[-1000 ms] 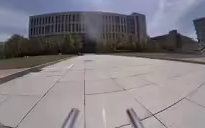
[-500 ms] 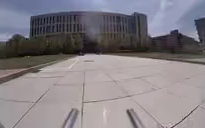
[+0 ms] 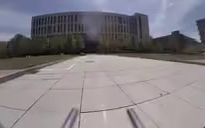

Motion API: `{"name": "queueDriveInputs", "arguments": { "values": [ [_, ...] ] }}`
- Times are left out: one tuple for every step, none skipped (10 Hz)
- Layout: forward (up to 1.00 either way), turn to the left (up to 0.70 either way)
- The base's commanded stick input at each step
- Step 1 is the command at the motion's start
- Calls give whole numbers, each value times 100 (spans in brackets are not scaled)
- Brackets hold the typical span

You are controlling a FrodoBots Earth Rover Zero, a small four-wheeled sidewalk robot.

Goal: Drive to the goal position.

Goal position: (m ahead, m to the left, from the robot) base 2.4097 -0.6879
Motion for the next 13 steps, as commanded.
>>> {"name": "queueDriveInputs", "arguments": {
  "values": [
    [50, 0],
    [50, 0],
    [50, 0],
    [50, 0],
    [50, 0],
    [50, 0],
    [50, 0],
    [50, 0],
    [50, 0],
    [50, 0],
    [50, 0],
    [50, 0],
    [50, 0]
  ]
}}
